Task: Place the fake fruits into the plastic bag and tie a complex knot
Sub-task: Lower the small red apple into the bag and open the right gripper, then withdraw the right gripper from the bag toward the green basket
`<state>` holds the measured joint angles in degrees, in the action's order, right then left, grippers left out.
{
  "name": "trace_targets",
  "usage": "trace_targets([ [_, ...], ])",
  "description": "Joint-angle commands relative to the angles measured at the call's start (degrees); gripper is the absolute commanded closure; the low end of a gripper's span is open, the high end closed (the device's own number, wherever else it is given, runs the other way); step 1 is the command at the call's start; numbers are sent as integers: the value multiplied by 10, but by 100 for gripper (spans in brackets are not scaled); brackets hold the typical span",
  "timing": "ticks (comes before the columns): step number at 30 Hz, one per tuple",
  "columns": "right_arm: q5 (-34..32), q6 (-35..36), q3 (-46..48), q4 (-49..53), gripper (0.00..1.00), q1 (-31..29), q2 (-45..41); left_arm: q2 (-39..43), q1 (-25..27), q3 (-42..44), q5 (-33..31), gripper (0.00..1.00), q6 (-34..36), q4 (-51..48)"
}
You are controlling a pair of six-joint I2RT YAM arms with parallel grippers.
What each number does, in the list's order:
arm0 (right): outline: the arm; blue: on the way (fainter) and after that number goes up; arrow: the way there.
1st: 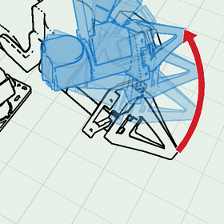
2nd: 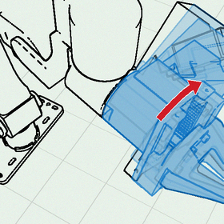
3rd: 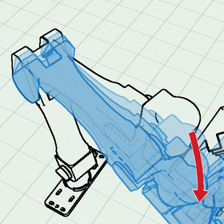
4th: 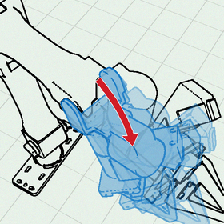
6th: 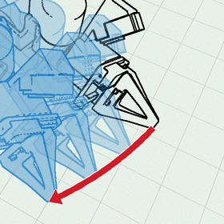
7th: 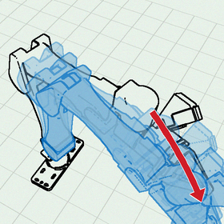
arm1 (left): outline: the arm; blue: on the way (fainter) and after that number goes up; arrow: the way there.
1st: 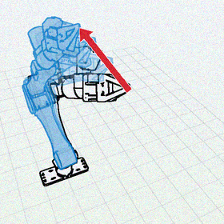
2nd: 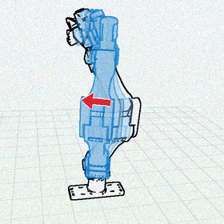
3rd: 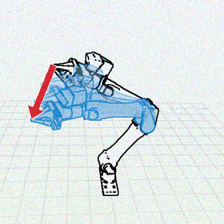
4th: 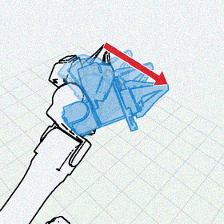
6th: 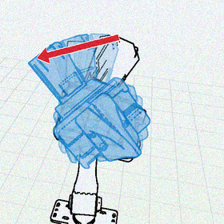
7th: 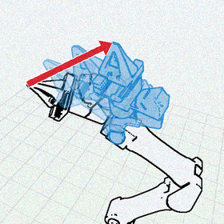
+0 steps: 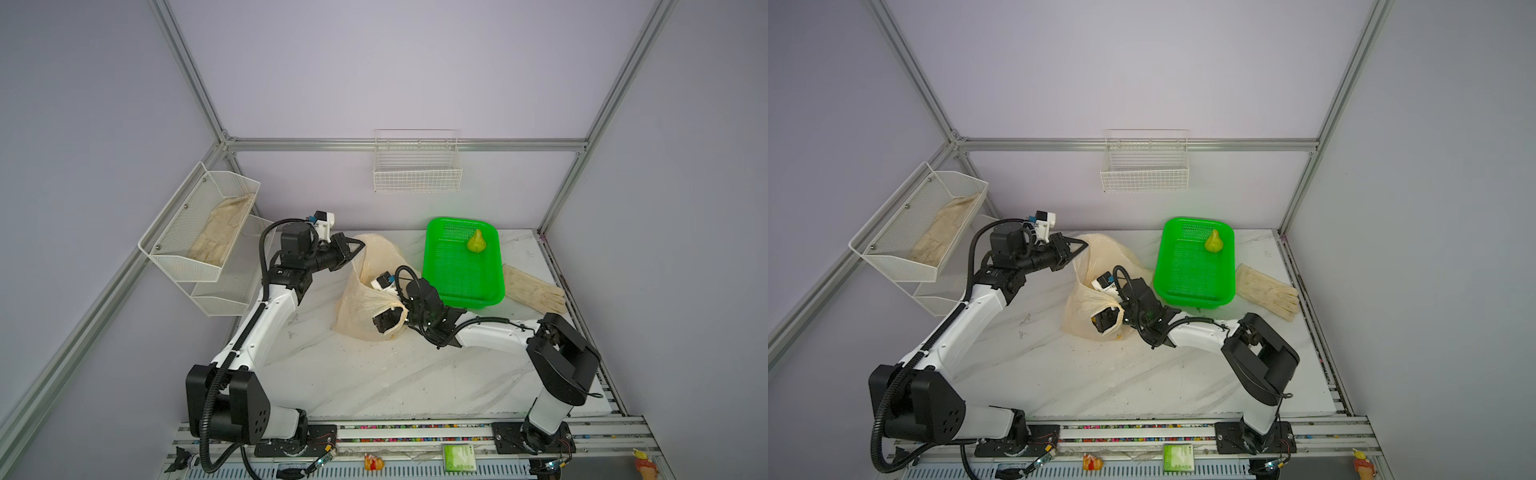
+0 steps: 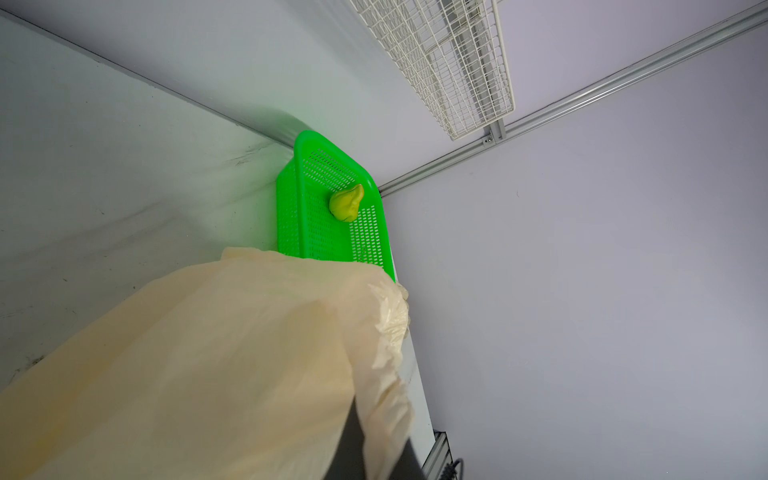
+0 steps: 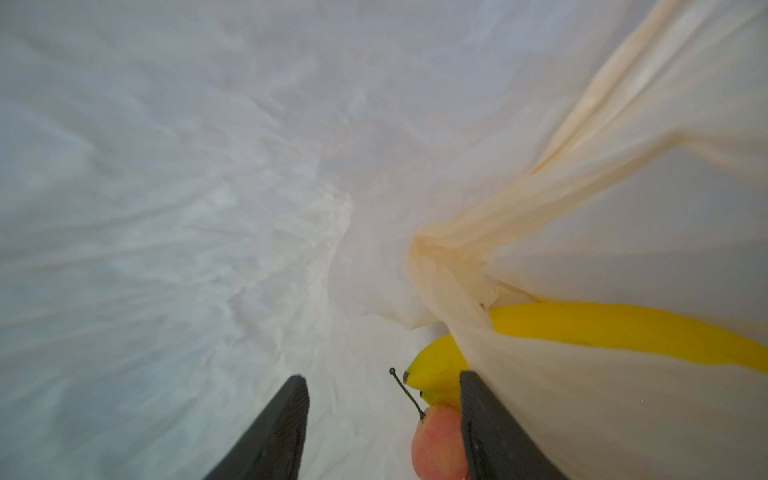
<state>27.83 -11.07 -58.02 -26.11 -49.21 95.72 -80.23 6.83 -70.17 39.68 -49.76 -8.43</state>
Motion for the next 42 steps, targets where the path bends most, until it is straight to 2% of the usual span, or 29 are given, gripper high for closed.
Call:
trace_targets([
  [1,56,-19,28,9,42,32,-71,22,-1,-14,-4,100,22,9],
  [6,69,-19,50,47,44,89,-166,22,-4,-12,-7,100,24,9],
  [8,47,-8,41,82,44,110,-200,22,-4,-11,-9,100,24,8],
  [11,-18,15,14,141,43,132,-210,19,-5,-11,-8,100,22,10],
  [13,-68,62,-12,193,42,132,-193,17,-5,-12,-6,100,21,11],
  [16,-123,69,-35,228,42,127,-162,15,-6,-19,-2,100,20,9],
  [20,-251,77,-29,222,41,120,-161,13,-5,-44,10,100,19,-3],
  [25,-264,188,-30,187,39,104,-155,3,-5,-60,33,100,-4,-2],
  [28,-337,225,-41,174,36,104,-144,-2,-3,-66,36,100,-10,-3],
  [31,-430,222,-57,160,34,107,-133,-1,-2,-74,30,100,-5,-8],
  [34,-491,211,-76,160,32,126,-124,-2,-3,-85,23,100,5,-20],
  [40,-520,196,-87,160,28,187,-107,-2,-4,-94,16,100,16,-28],
  [42,-498,170,-101,169,27,223,-95,-2,-7,-103,15,100,25,-39],
])
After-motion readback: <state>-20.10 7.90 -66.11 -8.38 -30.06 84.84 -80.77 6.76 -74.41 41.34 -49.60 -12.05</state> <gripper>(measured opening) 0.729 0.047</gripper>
